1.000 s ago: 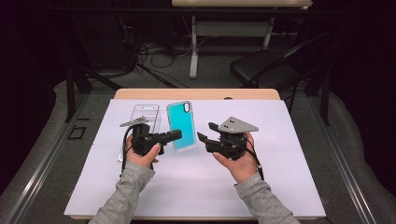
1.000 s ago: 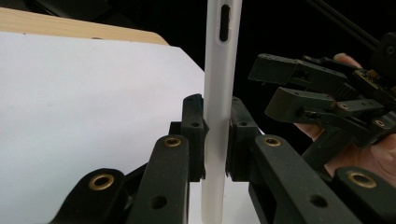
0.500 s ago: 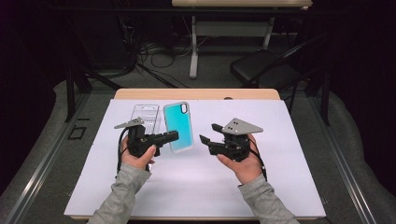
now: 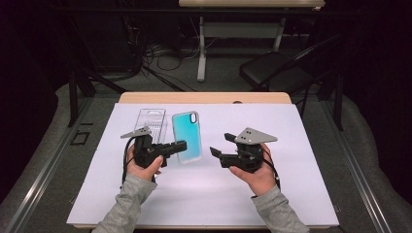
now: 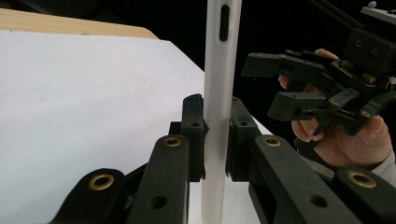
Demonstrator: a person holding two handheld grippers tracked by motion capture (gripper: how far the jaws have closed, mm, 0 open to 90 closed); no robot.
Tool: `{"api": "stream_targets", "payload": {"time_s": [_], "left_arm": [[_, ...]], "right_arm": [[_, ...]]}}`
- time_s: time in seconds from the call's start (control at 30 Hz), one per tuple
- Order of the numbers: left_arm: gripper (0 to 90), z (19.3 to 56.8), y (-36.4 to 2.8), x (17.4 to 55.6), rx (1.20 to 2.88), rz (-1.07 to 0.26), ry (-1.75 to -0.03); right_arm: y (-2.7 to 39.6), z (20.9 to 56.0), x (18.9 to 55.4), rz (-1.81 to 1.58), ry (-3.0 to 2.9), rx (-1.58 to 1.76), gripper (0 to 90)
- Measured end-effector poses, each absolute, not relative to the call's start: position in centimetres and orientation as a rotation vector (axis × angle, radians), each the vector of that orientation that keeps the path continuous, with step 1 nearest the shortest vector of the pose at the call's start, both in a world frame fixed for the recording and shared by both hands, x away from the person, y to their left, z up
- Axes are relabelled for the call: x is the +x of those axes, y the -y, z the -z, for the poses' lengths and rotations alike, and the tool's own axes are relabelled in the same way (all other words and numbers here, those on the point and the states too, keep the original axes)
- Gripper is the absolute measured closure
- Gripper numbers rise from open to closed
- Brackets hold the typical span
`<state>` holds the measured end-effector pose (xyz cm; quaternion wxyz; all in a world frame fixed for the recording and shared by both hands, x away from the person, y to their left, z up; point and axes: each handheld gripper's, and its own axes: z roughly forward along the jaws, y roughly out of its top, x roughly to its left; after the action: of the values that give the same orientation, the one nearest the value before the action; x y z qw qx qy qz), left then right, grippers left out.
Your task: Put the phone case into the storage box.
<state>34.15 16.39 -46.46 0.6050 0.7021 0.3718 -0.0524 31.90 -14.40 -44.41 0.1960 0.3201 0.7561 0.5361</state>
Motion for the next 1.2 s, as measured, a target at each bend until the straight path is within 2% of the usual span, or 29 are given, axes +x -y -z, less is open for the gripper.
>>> {"api": "stream_targets", "payload": {"time_s": [0.83,1.2], "left_arm": [[81.2,47.2,-15.4,33.4,1.648,0.157,-0.811],[81.2,47.6,-14.4,33.0,1.669,0.192,-0.792]], "right_arm": [[14.7,44.7,31.6,-1.589,-2.179,0.917,33.6],[14.8,45.0,31.6,-1.637,-2.179,0.951,39.3]]}}
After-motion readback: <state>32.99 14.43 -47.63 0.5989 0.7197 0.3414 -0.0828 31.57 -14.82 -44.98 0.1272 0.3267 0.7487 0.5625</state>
